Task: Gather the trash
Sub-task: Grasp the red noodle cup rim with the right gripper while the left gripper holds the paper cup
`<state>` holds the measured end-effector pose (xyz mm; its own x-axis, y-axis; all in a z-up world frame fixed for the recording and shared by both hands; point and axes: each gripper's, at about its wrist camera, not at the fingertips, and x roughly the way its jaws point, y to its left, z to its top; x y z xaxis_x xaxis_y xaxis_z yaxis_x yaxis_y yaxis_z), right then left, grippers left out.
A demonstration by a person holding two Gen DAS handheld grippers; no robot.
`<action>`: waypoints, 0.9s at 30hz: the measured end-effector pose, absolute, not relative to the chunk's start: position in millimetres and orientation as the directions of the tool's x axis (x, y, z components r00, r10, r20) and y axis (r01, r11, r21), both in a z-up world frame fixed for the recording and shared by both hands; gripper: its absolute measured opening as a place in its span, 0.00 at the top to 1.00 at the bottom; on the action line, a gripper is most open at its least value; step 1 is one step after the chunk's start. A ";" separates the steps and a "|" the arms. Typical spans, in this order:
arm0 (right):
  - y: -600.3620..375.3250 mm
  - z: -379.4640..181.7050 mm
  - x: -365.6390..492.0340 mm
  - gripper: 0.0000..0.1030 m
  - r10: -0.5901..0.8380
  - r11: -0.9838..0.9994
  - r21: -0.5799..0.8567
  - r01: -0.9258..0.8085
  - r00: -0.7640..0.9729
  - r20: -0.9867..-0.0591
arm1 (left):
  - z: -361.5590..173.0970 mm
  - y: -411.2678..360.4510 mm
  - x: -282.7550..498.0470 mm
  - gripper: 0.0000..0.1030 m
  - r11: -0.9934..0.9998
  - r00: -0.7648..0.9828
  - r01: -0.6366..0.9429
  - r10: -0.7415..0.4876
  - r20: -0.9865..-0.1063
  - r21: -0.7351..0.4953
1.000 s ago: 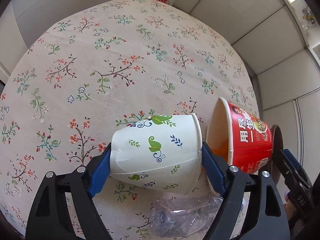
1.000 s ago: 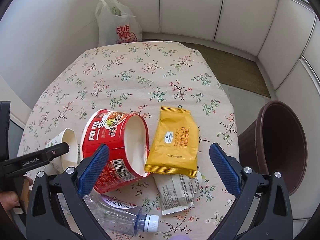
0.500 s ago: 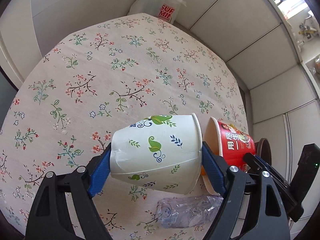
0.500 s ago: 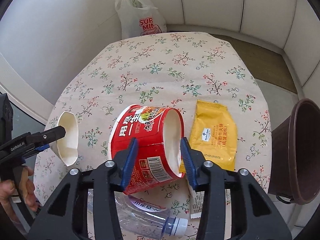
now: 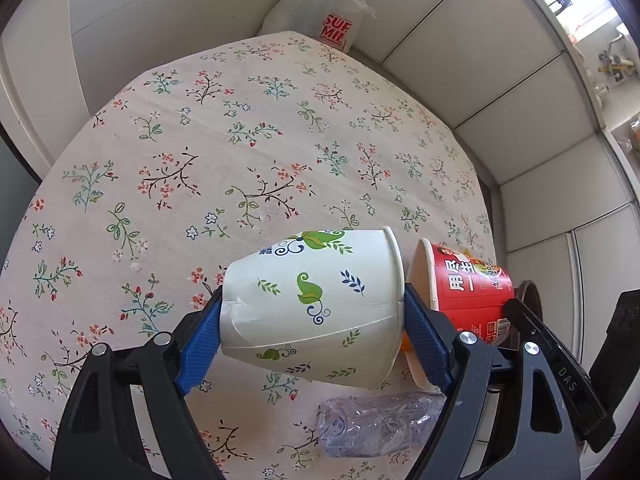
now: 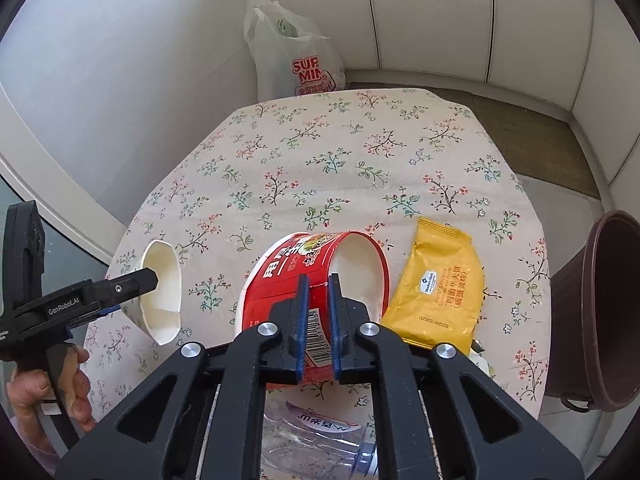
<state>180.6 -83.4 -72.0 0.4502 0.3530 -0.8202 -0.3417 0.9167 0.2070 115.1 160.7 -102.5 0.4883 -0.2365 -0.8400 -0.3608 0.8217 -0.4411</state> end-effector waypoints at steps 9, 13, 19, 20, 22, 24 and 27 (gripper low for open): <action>-78.7 -49.5 172.8 1.00 0.393 0.903 0.221 -0.368 0.504 -0.769 | -100.0 163.2 114.1 0.22 0.818 0.502 -0.362 -0.233 -0.833 -0.447; -78.9 -24.6 167.6 1.00 0.421 0.894 0.228 -0.387 0.548 -0.723 | -96.6 164.1 112.3 0.22 0.820 0.511 -0.361 -0.225 -0.830 -0.444; -86.4 -20.9 171.7 0.93 0.403 0.898 0.220 -0.381 0.514 -0.757 | -98.6 161.7 111.8 0.22 0.823 0.502 -0.355 -0.233 -0.833 -0.443; -91.7 -29.4 176.0 0.63 0.387 0.903 0.218 -0.370 0.483 -0.785 | -99.3 162.0 111.8 0.22 0.822 0.500 -0.356 -0.234 -0.834 -0.444; -109.3 -43.7 182.1 0.31 0.340 0.931 0.217 -0.295 0.476 -0.812 | -101.4 163.5 112.3 0.22 0.818 0.495 -0.359 -0.241 -0.835 -0.450; -127.5 -54.6 190.8 0.31 0.307 0.947 0.222 -0.231 0.463 -0.831 | -103.6 163.9 113.4 0.22 0.813 0.491 -0.361 -0.251 -0.834 -0.457; -141.7 -65.0 193.6 0.12 0.244 0.969 0.194 -0.152 0.467 -0.850 | -106.9 160.8 116.1 0.22 0.814 0.483 -0.354 -0.263 -0.835 -0.461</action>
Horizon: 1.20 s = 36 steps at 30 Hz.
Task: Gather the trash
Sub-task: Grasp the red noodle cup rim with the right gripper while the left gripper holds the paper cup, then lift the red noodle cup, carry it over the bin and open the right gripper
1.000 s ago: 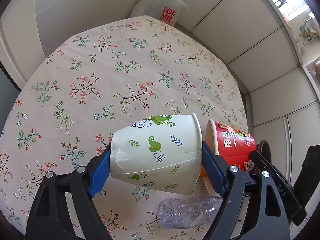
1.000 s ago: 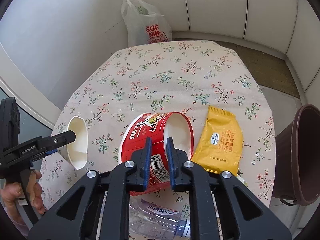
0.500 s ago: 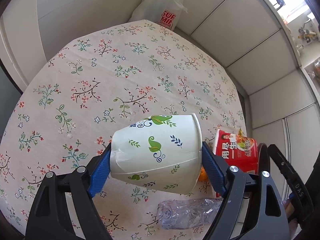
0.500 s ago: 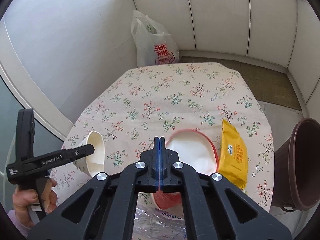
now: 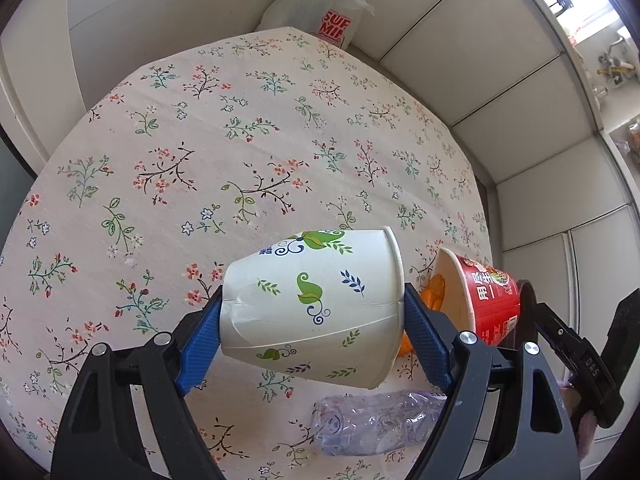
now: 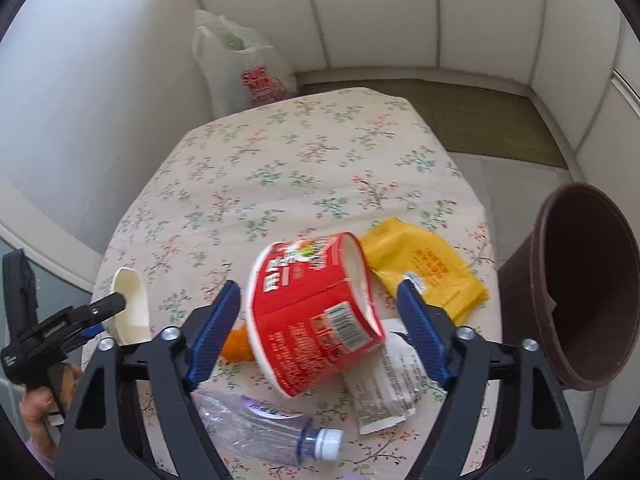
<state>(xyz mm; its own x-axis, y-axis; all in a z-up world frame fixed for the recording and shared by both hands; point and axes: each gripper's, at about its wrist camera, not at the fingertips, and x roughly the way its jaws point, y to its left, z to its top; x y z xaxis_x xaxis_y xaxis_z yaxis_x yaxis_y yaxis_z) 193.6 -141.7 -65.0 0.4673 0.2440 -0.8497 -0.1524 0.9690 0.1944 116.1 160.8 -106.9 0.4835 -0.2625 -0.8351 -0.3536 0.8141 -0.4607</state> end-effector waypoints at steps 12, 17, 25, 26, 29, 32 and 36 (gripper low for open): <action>-157.8 -125.2 214.5 0.08 0.393 0.909 0.417 -0.002 0.336 -0.856 | -109.3 165.4 115.6 0.21 0.802 0.476 -0.360 -0.281 -0.833 -0.477; -98.6 -102.7 189.9 0.07 0.115 0.946 -0.068 -0.317 0.524 -0.844 | -111.1 167.6 116.0 0.21 0.795 0.471 -0.361 -0.296 -0.831 -0.487; -68.2 -120.0 185.6 0.07 0.123 0.870 -0.120 -0.479 0.446 -0.886 | -109.1 170.2 114.1 0.21 0.789 0.474 -0.363 -0.301 -0.827 -0.495; -67.6 -118.5 184.8 0.07 0.126 0.868 -0.118 -0.483 0.443 -0.887 | -109.9 171.5 114.0 0.21 0.785 0.473 -0.367 -0.304 -0.827 -0.498; -71.3 -116.6 190.1 0.07 0.173 0.879 -0.040 -0.474 0.398 -0.901 | -112.3 170.4 114.8 0.21 0.781 0.466 -0.371 -0.312 -0.828 -0.503; -78.7 -119.2 198.0 0.22 0.193 0.916 0.036 -0.400 0.361 -0.912 | -113.3 167.2 116.1 0.21 0.782 0.461 -0.366 -0.319 -0.828 -0.505; -87.5 -113.9 199.2 0.23 0.244 0.929 0.114 -0.352 0.351 -0.904 | -113.3 167.8 117.6 0.21 0.785 0.463 -0.366 -0.312 -0.830 -0.499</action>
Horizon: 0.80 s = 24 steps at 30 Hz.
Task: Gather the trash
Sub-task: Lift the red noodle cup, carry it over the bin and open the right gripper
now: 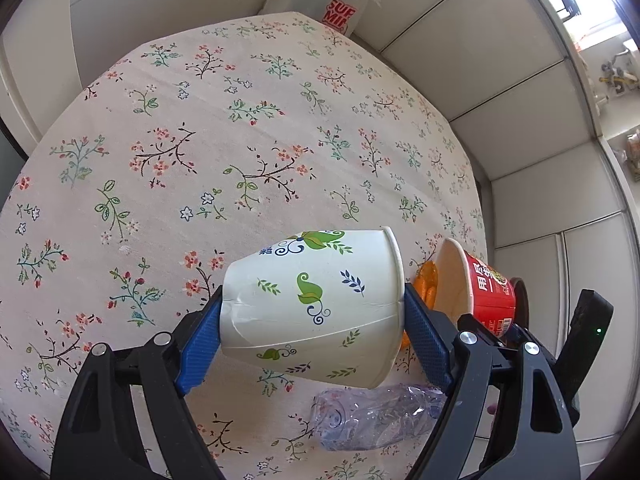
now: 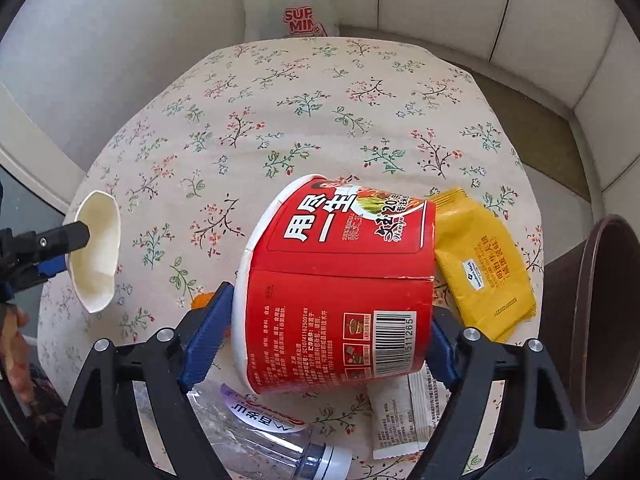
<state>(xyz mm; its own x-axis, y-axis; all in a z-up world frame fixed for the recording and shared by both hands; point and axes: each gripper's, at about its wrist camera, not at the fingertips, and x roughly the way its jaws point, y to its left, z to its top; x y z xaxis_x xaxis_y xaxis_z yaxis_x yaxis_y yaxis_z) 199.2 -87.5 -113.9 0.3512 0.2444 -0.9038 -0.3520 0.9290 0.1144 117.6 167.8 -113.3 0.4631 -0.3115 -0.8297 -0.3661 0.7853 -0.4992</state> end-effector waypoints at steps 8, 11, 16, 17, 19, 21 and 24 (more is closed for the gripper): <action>-87.5 -68.9 183.7 0.23 0.197 0.940 0.004 -0.342 0.532 -0.824 | -112.6 168.1 116.1 0.21 0.779 0.466 -0.365 -0.321 -0.824 -0.509; -72.5 -48.4 164.4 0.23 0.083 0.912 -0.219 -0.346 0.682 -0.727 | -110.9 168.5 115.0 0.21 0.779 0.473 -0.361 -0.320 -0.821 -0.512; -46.8 -25.1 122.0 0.23 -0.056 0.784 -0.575 -0.235 0.895 -0.442 | -109.0 169.4 111.4 0.21 0.778 0.482 -0.361 -0.316 -0.817 -0.514; -43.4 -22.7 113.8 0.23 -0.065 0.756 -0.622 -0.205 0.921 -0.384 | -108.4 168.7 110.9 0.21 0.779 0.484 -0.359 -0.315 -0.817 -0.514; -42.9 -17.4 103.8 0.23 -0.087 0.729 -0.669 -0.147 0.949 -0.303 | -107.3 167.3 110.4 0.21 0.783 0.486 -0.354 -0.314 -0.816 -0.512; -45.2 -11.5 104.9 0.23 -0.109 0.724 -0.681 -0.109 0.957 -0.268 | -106.5 165.6 109.7 0.21 0.786 0.489 -0.349 -0.312 -0.815 -0.510; -62.6 -2.0 108.5 0.23 -0.137 0.751 -0.657 -0.068 0.957 -0.256 | -105.5 160.7 110.2 0.21 0.793 0.491 -0.338 -0.311 -0.814 -0.506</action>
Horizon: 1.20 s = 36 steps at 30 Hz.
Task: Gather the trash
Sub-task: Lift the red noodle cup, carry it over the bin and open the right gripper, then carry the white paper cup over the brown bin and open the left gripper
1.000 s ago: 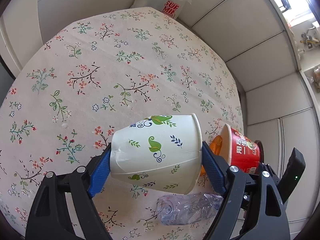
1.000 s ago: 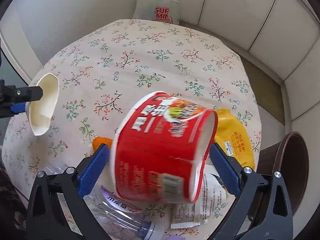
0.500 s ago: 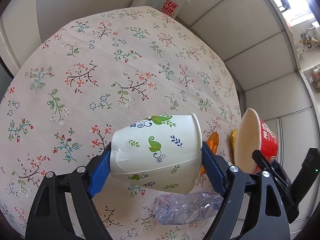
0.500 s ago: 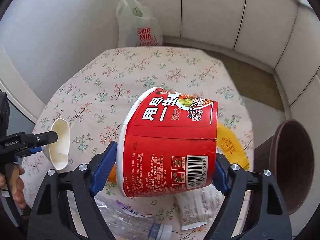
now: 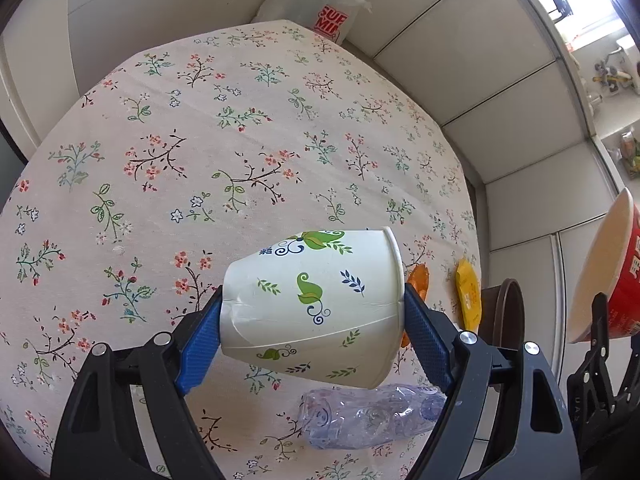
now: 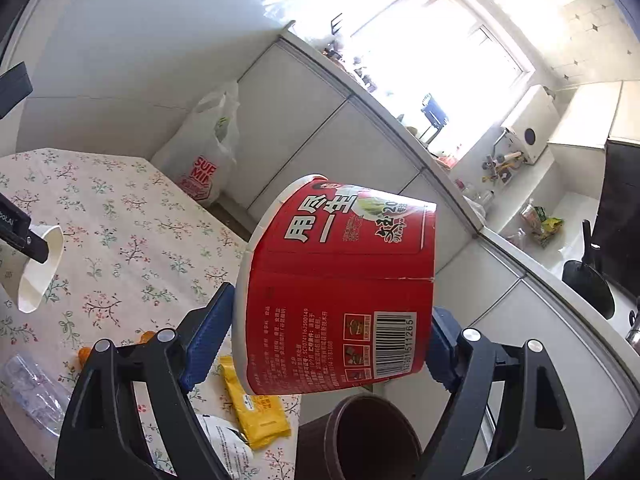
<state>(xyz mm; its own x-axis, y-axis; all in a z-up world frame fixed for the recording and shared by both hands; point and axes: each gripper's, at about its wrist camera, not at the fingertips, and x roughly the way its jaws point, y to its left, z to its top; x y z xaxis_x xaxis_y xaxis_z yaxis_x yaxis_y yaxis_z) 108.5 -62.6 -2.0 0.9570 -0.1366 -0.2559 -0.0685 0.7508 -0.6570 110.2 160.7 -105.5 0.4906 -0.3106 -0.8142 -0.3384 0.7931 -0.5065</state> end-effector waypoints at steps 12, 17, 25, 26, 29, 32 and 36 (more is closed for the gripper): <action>-143.9 31.0 117.8 0.22 -0.300 0.818 -0.556 0.148 0.935 -0.192 | -96.5 132.0 112.0 0.21 0.838 0.504 -0.282 -0.285 -0.816 -0.467; -204.3 34.9 132.7 0.22 -0.418 0.837 -0.472 0.278 0.881 -0.223 | -86.4 119.7 109.3 0.21 0.855 0.530 -0.245 -0.277 -0.802 -0.457; -298.0 14.0 164.1 0.17 -0.537 0.841 -0.319 0.438 0.750 -0.386 | -63.2 87.0 108.7 0.21 0.876 0.594 -0.190 -0.257 -0.762 -0.444; -304.8 10.6 165.8 0.13 -0.541 0.840 -0.306 0.448 0.739 -0.401 | -60.6 80.8 109.2 0.21 0.875 0.603 -0.182 -0.261 -0.754 -0.449; -318.4 4.9 164.5 0.08 -0.552 0.833 -0.288 0.472 0.719 -0.421 | -51.0 54.3 114.3 0.21 0.876 0.623 -0.146 -0.279 -0.731 -0.459; -332.0 6.4 159.7 0.07 -0.561 0.828 -0.271 0.491 0.711 -0.424 | -39.3 21.7 124.0 0.21 0.882 0.631 -0.096 -0.304 -0.714 -0.461; -355.0 9.7 145.4 0.07 -0.594 0.802 -0.241 0.547 0.686 -0.421 | -21.4 -27.0 136.8 0.21 0.882 0.636 -0.019 -0.354 -0.686 -0.471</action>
